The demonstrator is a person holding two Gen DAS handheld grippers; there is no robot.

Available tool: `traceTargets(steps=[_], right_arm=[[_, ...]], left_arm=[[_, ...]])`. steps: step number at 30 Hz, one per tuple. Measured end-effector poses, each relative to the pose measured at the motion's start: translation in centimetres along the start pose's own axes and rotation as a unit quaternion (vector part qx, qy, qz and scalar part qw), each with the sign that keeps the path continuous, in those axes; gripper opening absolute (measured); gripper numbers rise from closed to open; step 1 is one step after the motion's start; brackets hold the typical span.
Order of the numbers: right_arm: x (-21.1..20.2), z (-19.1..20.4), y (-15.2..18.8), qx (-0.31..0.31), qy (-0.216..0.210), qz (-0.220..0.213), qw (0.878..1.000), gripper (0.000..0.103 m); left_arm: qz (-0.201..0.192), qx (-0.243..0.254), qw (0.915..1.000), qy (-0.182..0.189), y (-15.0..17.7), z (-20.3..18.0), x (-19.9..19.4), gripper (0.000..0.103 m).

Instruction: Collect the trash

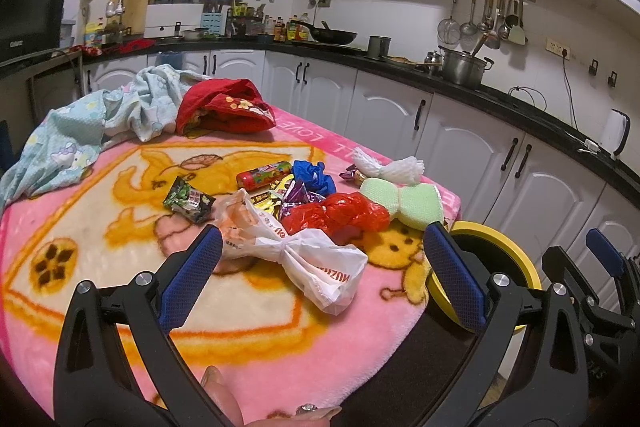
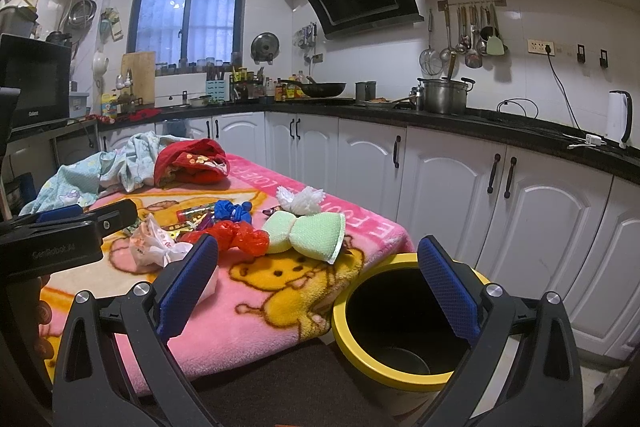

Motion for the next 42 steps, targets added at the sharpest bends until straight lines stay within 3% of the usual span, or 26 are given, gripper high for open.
traceTargets(steps=[16,27,32,37,42], right_arm=[[-0.2,0.4,-0.4,-0.015,-0.012,-0.005,1.000,0.097],[1.2,3.7,-0.4,-0.059,-0.079,0.018,0.995,0.097],[2.9,5.3,-0.8,-0.078,-0.103,0.031,0.991,0.097],[5.5,5.9,-1.4,-0.093,-0.102,0.036,0.990,0.097],[8.5,6.8,-1.5,-0.114,-0.125,0.058,0.984,0.096]], left_arm=[[0.001,-0.010,0.9999,0.004,0.0,-0.1,0.4,0.092],[0.004,-0.075,0.9972,-0.004,0.4,4.5,0.5,0.092],[0.008,-0.103,0.9946,-0.014,0.1,6.6,0.9,0.092],[0.021,-0.126,0.9918,-0.014,-0.4,8.0,1.8,0.092],[0.054,-0.144,0.9878,-0.023,-0.7,9.2,4.3,0.092]])
Point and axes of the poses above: each gripper's, at about its wrist camera, not at the fingertips, and x roughly the way its jaws point, z to its left, y to its underside, the point moved 7 cm from there along x, roughly the way its jaws point, and after that the axes turned 12 degrees about y, right-handed, at the moved point
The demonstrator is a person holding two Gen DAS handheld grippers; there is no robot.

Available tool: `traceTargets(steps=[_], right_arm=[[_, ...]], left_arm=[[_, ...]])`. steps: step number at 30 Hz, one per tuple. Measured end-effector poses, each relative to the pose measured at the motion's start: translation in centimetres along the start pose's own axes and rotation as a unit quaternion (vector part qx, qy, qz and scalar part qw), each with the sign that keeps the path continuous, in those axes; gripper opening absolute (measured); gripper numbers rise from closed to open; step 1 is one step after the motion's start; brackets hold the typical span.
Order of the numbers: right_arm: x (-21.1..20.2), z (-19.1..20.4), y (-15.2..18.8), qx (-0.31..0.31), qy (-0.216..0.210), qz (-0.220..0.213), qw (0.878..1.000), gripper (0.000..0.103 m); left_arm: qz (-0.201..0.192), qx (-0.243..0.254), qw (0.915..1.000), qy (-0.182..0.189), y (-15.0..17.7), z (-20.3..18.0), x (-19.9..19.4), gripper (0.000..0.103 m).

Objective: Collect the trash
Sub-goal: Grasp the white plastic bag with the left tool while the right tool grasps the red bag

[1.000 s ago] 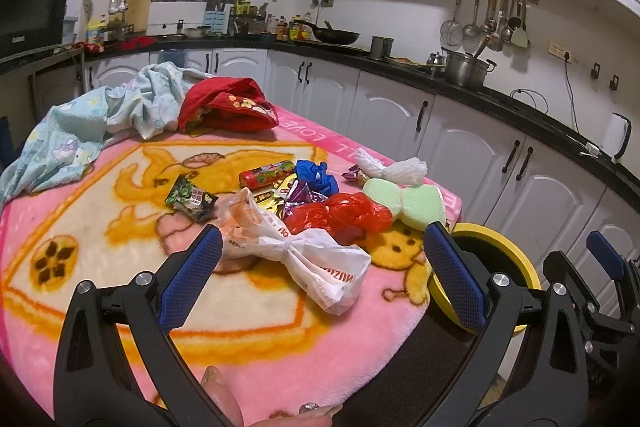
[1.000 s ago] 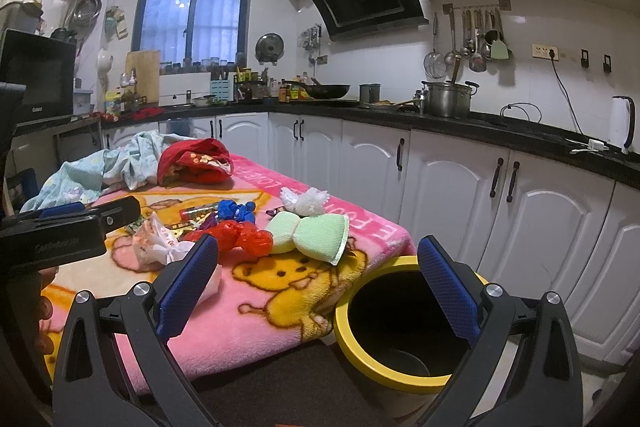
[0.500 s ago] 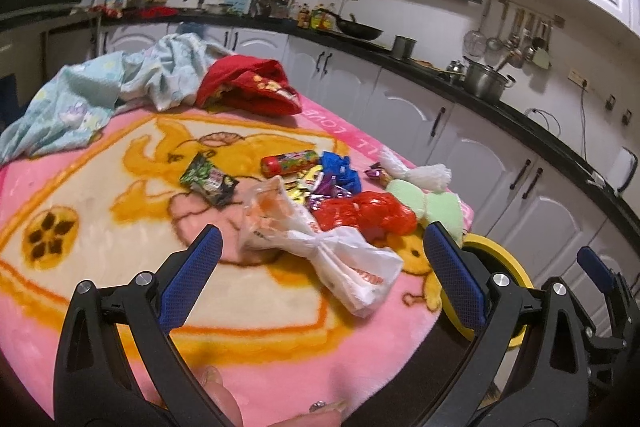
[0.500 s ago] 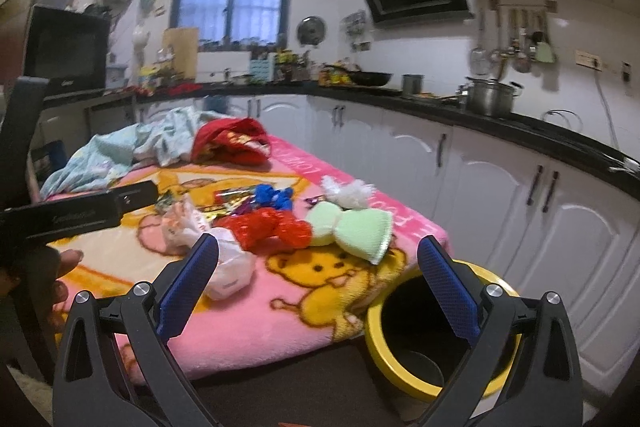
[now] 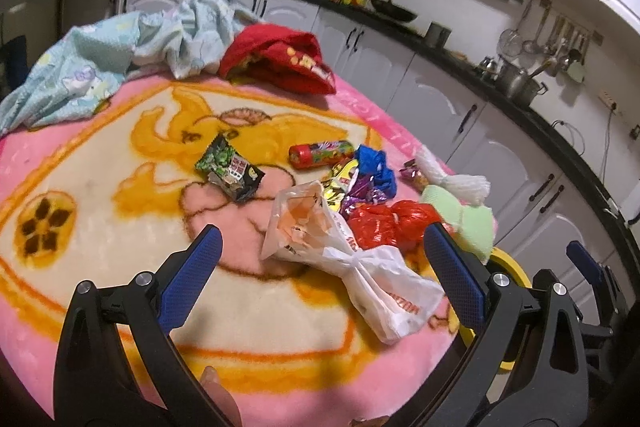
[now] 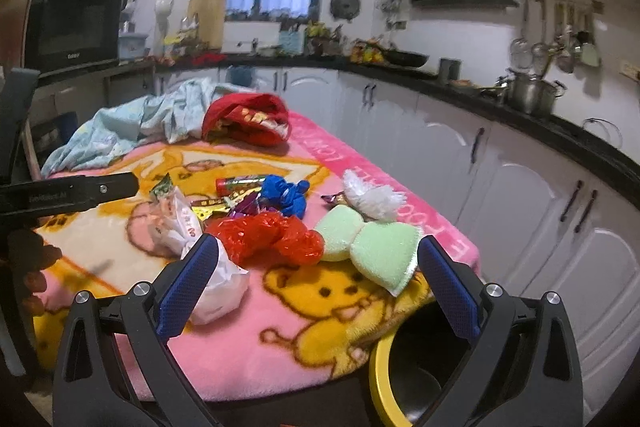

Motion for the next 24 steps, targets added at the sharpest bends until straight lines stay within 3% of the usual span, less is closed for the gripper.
traceTargets(steps=[5,19,22,24], right_arm=[[3.8,0.4,0.4,-0.024,-0.023,0.040,0.999,0.081],[10.9,3.0,1.8,-0.047,-0.077,0.115,0.989,0.056],[12.2,3.5,2.0,-0.048,-0.084,0.125,0.987,0.046],[12.7,3.9,2.1,-0.049,-0.090,0.131,0.986,0.032]], left_arm=[[0.024,-0.029,0.9993,0.004,-0.3,1.7,2.7,0.092],[0.057,-0.094,0.9934,0.030,0.1,4.7,6.8,0.092],[0.069,-0.100,0.9919,0.037,0.4,4.9,7.7,0.090],[0.077,-0.104,0.9908,0.038,0.8,5.0,8.3,0.081]])
Point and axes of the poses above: each gripper's, at about its wrist camera, not at the fingertips, and x roughly the way its jaws point, z to its left, y to its underside, the point moved 7 cm from there along x, roughly the way its jaws point, and after that the axes turned 12 degrees about y, right-handed, at the moved point
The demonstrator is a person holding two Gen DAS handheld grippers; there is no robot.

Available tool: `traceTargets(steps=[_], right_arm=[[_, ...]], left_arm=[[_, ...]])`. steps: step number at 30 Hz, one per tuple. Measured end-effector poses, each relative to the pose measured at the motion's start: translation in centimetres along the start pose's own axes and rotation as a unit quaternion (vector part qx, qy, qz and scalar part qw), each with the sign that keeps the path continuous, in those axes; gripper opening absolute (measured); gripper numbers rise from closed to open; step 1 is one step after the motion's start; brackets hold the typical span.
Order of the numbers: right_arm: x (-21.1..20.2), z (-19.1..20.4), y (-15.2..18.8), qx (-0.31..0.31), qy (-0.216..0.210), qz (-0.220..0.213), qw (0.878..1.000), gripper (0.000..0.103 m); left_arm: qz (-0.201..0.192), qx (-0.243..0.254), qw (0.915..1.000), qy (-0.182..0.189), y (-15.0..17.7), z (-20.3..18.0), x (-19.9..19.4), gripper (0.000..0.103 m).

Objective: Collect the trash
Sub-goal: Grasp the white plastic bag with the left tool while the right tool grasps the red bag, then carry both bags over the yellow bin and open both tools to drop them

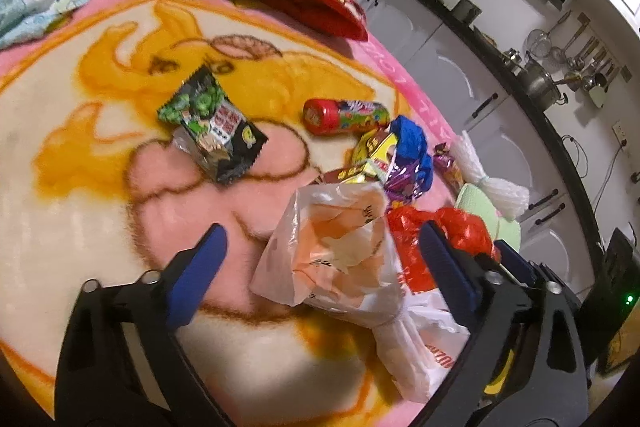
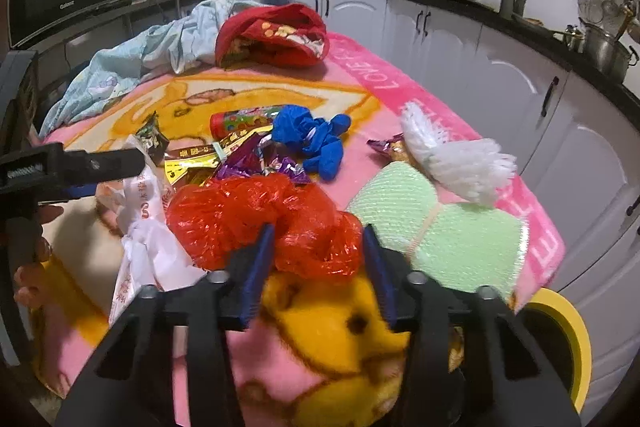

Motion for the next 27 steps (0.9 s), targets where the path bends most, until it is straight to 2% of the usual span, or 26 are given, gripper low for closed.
traceTargets(steps=[1,3,6,9,18,27], right_arm=[[0.2,0.2,0.1,0.000,-0.006,0.003,1.000,0.028],[0.3,0.5,0.2,0.000,-0.018,0.005,1.000,0.016],[0.1,0.9,0.4,0.002,-0.034,0.008,0.999,0.010],[-0.4,1.2,0.6,0.007,-0.042,0.005,0.999,0.008],[-2.8,1.5,0.6,0.009,-0.049,-0.014,0.999,0.005],[-6.3,-0.9,0.2,0.025,-0.028,-0.043,0.998,0.004]], left_arm=[[0.004,-0.005,1.0000,0.003,0.1,0.2,0.2,0.078],[0.009,-0.008,0.9999,0.006,0.3,0.4,0.6,0.066],[0.009,-0.014,0.9997,0.019,0.5,0.5,0.4,0.057],[0.002,0.000,1.0000,0.010,0.8,0.3,-0.2,0.050],[-0.019,0.028,0.9994,0.006,1.3,-0.4,-3.1,0.042],[-0.058,0.081,0.9949,0.014,0.4,-3.8,-5.5,0.040]])
Point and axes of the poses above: each gripper's, at about its wrist camera, not at the fingertips, and x roughly the way its jaws point, z to its left, y to its underside, the point moved 7 cm from there along x, roughly the way its jaws point, and after that the axes turned 12 degrees about y, right-handed, at the moved point
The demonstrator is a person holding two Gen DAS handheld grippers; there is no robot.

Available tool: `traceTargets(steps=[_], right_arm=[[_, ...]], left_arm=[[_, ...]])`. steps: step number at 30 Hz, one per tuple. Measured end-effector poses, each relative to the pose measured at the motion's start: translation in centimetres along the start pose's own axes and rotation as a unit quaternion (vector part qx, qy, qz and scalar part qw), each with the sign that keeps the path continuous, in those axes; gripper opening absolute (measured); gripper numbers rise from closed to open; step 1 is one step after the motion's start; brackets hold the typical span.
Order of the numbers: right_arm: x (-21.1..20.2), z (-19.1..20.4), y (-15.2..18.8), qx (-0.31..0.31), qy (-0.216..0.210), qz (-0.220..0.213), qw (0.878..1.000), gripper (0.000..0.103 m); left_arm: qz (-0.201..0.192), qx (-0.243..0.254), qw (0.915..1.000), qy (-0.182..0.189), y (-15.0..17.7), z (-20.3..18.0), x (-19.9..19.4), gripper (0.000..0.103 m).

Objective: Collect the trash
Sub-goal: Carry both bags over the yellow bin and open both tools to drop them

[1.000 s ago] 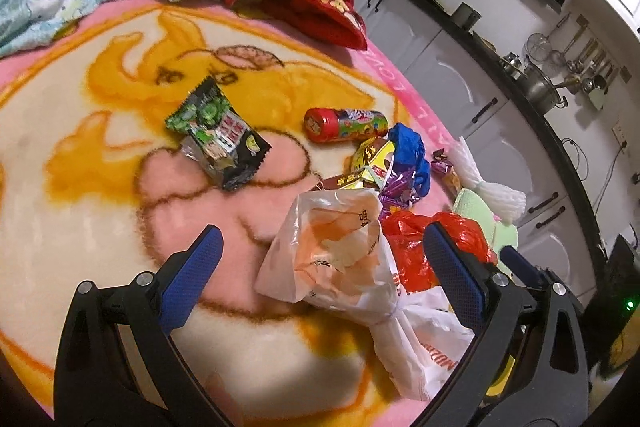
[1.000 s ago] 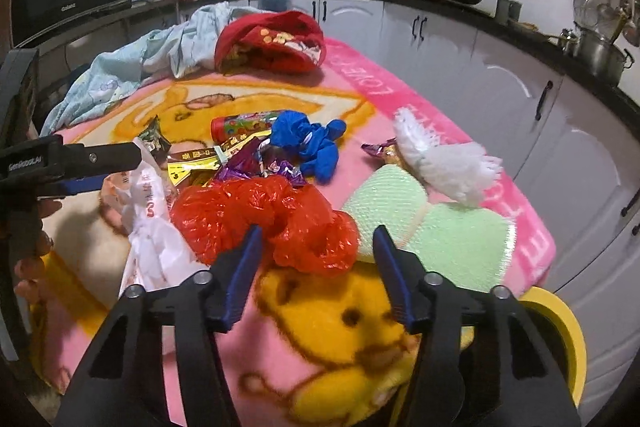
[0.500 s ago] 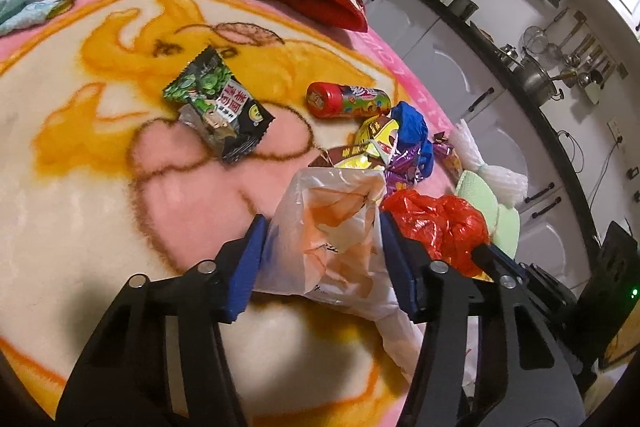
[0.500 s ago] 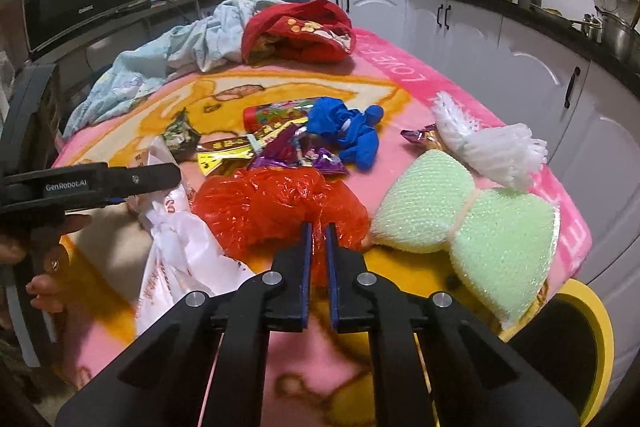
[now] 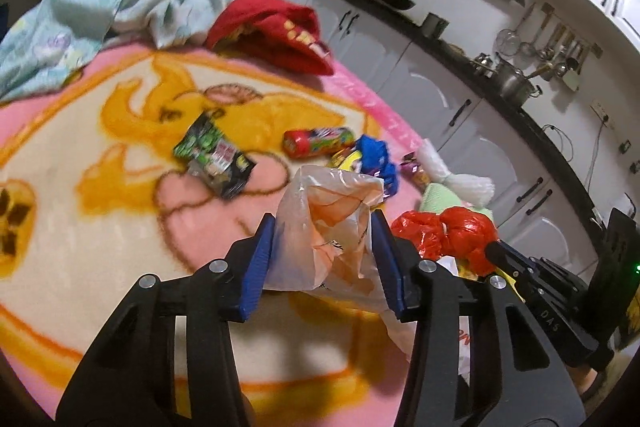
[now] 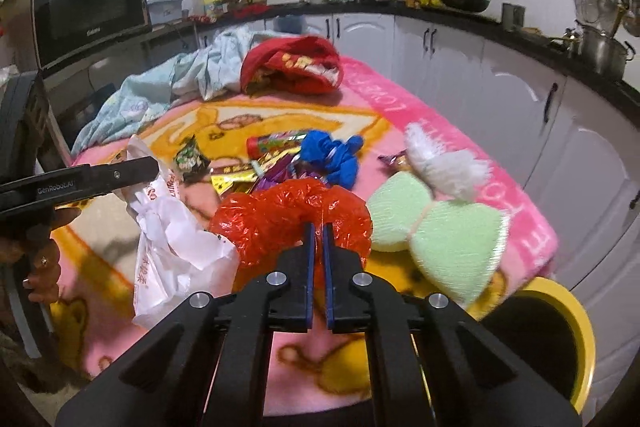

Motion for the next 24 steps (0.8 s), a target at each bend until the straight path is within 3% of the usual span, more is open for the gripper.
traceTargets(steps=[9,24], right_arm=[[-4.6,-3.3,-0.1,0.018,0.033,-0.034,0.999,0.004],[-9.5,-11.7,2.2,0.083,0.112,-0.047,0.989,0.004]], left_arm=[[-0.028,0.051,0.9981,0.021,-1.8,-4.7,-0.3,0.040],[-0.021,0.119,0.9900,0.072,-1.3,-13.1,2.7,0.040]])
Point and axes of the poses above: each gripper's, at about its wrist camera, not at the fingertips, and x roughly the way its jaws point, z to its left, y to its underside, the point moved 7 cm from there along x, roughly the way its jaws point, and after that the axes turned 12 degrees about y, right-handed, at the moved point
